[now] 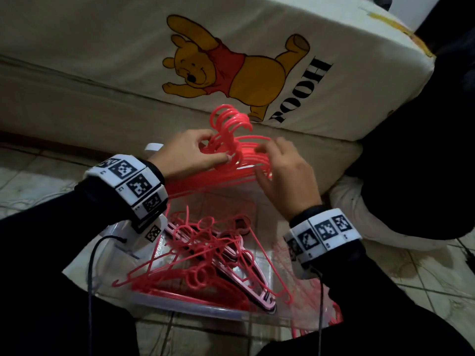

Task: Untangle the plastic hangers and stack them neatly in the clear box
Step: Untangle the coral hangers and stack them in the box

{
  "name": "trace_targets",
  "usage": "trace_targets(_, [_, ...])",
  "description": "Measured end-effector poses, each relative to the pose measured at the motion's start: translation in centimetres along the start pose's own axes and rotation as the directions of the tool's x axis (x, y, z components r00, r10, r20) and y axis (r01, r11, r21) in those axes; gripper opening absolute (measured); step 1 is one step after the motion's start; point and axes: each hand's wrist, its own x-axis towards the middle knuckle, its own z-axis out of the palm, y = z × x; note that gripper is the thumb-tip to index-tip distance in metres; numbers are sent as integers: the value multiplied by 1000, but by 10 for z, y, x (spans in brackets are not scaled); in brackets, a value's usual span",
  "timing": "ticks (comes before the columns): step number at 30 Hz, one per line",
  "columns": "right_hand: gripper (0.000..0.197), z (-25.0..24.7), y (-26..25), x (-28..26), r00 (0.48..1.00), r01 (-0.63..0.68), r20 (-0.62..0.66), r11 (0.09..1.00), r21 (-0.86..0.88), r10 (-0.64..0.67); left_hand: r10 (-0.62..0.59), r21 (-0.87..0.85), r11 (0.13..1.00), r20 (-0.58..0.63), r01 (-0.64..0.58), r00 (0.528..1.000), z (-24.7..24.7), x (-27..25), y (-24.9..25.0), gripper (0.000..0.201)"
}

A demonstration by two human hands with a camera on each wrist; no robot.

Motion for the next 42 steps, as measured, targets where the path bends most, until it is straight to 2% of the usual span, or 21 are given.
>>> trace_targets(2, [51,3,10,1,991,-50,119,997,-63,58,-8,12,1000,22,8,1000,3,-2,1,26])
trace_targets(4, [57,9,12,2,974,-35,220,993,-111,59,-4,-26,1000,70,6,998,8,-3,2,29])
trace_targets(7, [50,18,10,1,954,33,301,988,-149,13,15,-118,993,165,4,986,14,-6,6,36])
trace_targets(10, [35,18,9,2,936,21,349,989,-149,33,13,-83,997,211,5,978,14,-6,8,37])
trace_targets(12, [21,17,9,2,938,0,344,990,-143,49,3,16,1000,201,-6,980,13,-6,9,42])
trace_targets(13, [16,17,10,2,936,-4,348,991,-136,51,17,128,991,180,-41,983,13,-5,9,49])
trace_targets(16, [11,18,12,4,921,-47,380,994,-96,80,95,501,851,147,-157,985,10,-7,7,79])
trace_targets(18, [13,20,12,6,914,-107,387,993,-53,119,131,595,778,158,-201,979,8,-8,4,79])
trace_targets(20, [18,24,11,7,905,-158,401,987,7,142,149,591,772,187,-232,971,5,-8,0,61])
trace_targets(23, [32,26,10,8,899,-236,409,960,150,157,130,522,824,208,-222,969,1,-8,-2,36])
trace_targets(25, [48,25,18,7,894,-257,412,955,151,175,113,526,827,186,-197,976,-2,-5,-5,37])
trace_targets(26, [56,23,22,6,892,-267,407,956,121,197,102,534,826,173,-181,980,-4,-3,-7,47])
trace_targets(29, [73,19,36,-1,885,-367,330,929,58,329,72,526,843,97,-113,993,-13,0,-12,59])
trace_targets(31, [68,16,46,-5,820,-480,321,875,-62,473,55,495,865,63,-79,996,-20,3,-13,70])
trace_targets(33, [61,12,56,-7,704,-504,453,834,-224,547,46,441,896,37,-58,998,-25,5,-11,73])
trace_targets(35, [56,12,59,-9,610,-418,619,864,-279,495,23,387,922,-4,-20,1000,-27,6,-11,65])
trace_targets(36, [45,15,55,-10,599,-349,674,899,-265,431,12,362,932,-24,-2,1000,-28,6,-10,60])
trace_targets(38, [21,29,36,-13,620,-233,731,956,-175,285,-10,307,951,-47,23,999,-27,6,-7,53])
trace_targets(39, [14,40,23,-16,631,-195,747,974,-111,211,-20,280,959,-52,33,998,-27,7,-6,51])
trace_targets(42, [18,75,-23,-28,605,-58,796,996,66,-18,-39,214,975,-55,51,998,-25,8,-2,56])
